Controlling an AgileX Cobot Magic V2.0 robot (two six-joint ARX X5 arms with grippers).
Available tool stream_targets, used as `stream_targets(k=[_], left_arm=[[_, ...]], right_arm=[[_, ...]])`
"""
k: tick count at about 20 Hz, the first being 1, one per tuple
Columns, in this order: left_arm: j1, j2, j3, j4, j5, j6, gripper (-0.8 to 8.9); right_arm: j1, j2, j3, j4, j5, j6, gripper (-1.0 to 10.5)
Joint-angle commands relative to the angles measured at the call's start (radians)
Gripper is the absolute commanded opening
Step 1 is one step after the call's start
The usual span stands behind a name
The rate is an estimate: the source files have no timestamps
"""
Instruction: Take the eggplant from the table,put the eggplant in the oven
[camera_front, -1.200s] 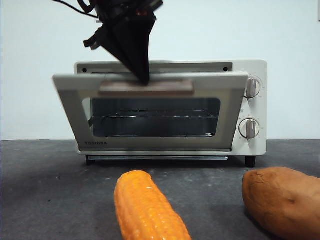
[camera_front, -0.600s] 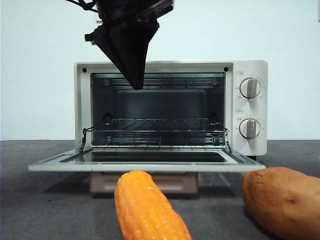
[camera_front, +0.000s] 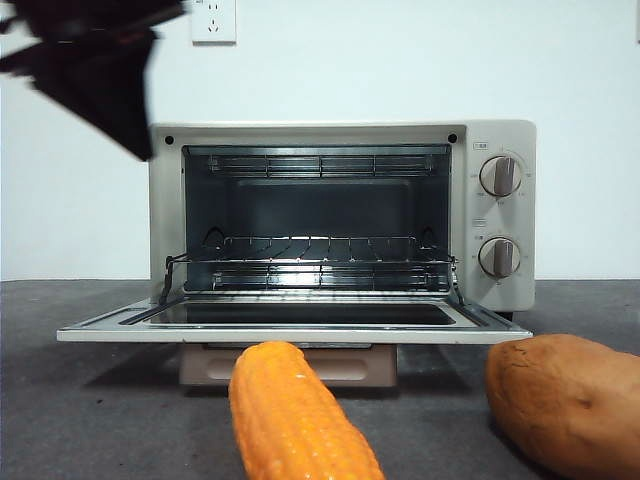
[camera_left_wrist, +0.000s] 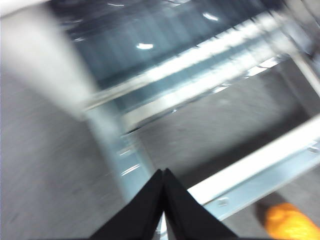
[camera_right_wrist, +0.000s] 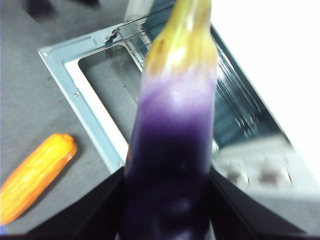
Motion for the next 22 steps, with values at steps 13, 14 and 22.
stream_targets(k=[13, 14, 22], left_arm=[[0.290, -0.296, -0.261, 0.093, 0.072, -0.063, 0.06], [0.289, -0.296, -0.261, 0.098, 0.077, -0.063, 0.06], [0.289, -0.296, -0.261, 0.094, 0.077, -0.063, 0.06]], right_arm=[[-0.148, 0.588, 0.011, 0.612, 0.227, -0.596, 1.9], [-0.159, 0.607, 0.011, 0.639, 0.233, -0.605, 1.9], [-0.187, 0.643, 0.011, 0.660, 0.240, -0.553, 3.4]])
